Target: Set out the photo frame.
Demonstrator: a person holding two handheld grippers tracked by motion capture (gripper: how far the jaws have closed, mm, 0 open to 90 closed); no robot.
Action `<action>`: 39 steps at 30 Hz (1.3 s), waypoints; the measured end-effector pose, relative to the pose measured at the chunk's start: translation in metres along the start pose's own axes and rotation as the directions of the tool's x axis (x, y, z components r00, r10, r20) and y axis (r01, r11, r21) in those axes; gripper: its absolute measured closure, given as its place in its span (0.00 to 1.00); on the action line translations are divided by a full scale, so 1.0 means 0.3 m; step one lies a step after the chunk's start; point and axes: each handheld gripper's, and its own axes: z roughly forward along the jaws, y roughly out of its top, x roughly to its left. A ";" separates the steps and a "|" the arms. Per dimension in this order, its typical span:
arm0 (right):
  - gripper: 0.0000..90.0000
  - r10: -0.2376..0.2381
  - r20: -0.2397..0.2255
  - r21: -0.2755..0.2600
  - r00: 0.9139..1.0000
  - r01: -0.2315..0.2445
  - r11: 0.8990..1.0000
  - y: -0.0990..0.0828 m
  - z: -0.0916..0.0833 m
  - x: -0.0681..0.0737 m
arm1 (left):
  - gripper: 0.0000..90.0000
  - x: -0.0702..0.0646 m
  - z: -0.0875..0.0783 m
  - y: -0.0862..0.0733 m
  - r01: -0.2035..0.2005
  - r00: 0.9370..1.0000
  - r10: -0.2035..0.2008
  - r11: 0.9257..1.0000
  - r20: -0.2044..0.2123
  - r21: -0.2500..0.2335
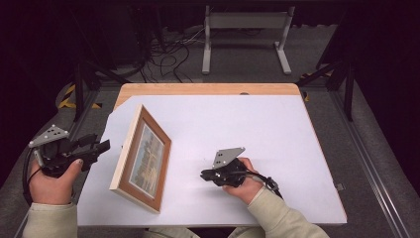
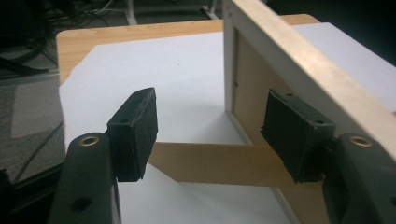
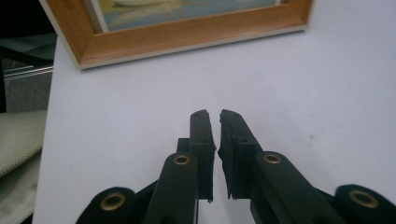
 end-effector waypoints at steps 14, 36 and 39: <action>0.84 0.069 0.100 -0.058 0.993 -0.063 0.996 -0.053 -0.133 -0.072 | 0.37 -0.078 -0.007 0.083 -0.005 0.998 0.002 0.999 0.055 0.054; 0.79 0.145 0.181 -0.106 0.973 -0.127 0.986 -0.135 -0.297 -0.114 | 0.36 -0.158 0.054 0.146 -0.003 0.995 -0.015 0.984 0.101 0.179; 0.79 0.160 0.192 -0.109 0.968 -0.141 0.984 -0.155 -0.318 -0.118 | 0.35 -0.165 0.066 0.145 -0.015 0.995 -0.004 0.981 0.099 0.191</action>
